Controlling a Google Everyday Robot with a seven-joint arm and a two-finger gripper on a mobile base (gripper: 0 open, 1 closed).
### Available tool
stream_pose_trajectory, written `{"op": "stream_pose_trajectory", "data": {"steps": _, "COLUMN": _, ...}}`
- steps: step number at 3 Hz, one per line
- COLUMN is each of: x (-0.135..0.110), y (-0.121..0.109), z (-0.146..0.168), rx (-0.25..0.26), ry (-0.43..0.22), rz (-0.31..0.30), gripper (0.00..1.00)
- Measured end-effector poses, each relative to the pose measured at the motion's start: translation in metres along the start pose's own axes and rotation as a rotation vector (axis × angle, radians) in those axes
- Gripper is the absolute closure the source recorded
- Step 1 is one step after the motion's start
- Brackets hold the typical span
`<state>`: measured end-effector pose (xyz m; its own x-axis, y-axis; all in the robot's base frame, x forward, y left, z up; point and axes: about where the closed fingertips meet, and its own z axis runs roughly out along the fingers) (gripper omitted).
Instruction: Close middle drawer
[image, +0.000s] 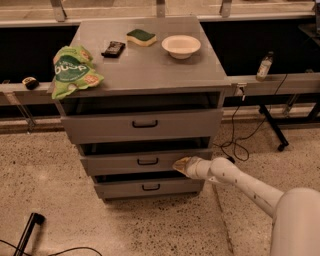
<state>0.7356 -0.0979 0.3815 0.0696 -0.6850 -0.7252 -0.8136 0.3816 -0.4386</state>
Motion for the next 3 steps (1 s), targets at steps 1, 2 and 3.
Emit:
{"op": "stream_pose_trajectory", "data": {"steps": 1, "x": 0.003, "y": 0.004, "z": -0.015, "rx": -0.034, "ry": -0.035, "rz": -0.008, "gripper": 1.00}}
{"op": "stream_pose_trajectory", "data": {"steps": 2, "x": 0.003, "y": 0.033, "z": -0.049, "rx": -0.081, "ry": -0.076, "rz": -0.017, "gripper": 1.00}}
{"op": "stream_pose_trajectory", "data": {"steps": 3, "x": -0.014, "y": 0.066, "z": -0.084, "rx": -0.169, "ry": -0.119, "rz": -0.054, "gripper": 1.00}}
